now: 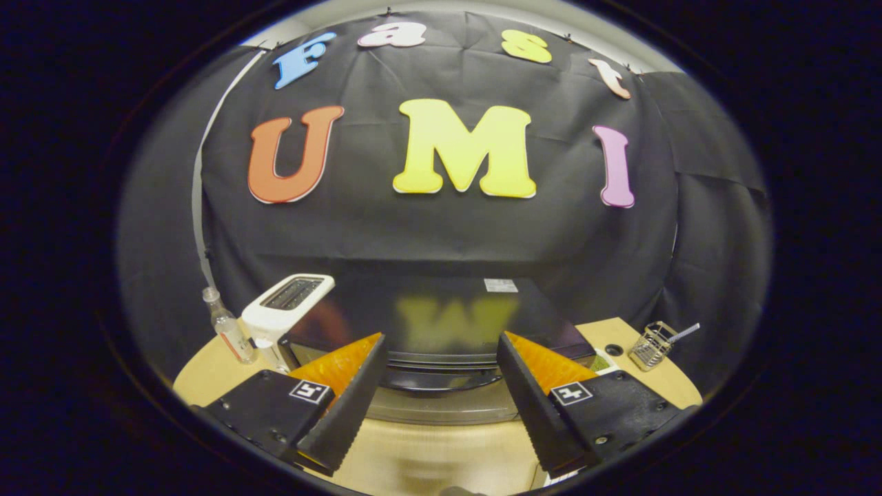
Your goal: Open the toaster oven, put the food inside, and close the toaster oven door.
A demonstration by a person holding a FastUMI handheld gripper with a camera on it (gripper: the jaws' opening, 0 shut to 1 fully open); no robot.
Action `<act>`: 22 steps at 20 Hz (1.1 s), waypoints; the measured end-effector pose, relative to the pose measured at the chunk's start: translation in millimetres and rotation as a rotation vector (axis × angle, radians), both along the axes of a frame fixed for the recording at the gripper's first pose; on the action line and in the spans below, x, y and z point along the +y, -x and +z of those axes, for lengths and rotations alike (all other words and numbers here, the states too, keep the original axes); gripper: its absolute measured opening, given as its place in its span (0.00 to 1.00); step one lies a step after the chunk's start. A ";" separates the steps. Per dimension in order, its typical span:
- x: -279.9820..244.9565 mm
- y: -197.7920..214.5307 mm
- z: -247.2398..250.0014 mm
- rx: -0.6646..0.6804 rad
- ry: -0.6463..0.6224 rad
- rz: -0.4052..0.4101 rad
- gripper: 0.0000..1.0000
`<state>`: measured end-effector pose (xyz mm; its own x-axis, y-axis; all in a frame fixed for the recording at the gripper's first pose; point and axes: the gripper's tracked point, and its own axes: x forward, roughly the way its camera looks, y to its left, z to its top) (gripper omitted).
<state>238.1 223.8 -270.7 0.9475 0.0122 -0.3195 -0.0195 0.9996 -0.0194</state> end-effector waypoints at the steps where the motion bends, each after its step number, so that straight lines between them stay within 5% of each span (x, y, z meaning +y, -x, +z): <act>1: 1.3 -0.8 -7.1 0.021 0.000 -0.008 1.00; 22: 3.7 77.8 -30.2 0.069 -0.043 0.016 0.99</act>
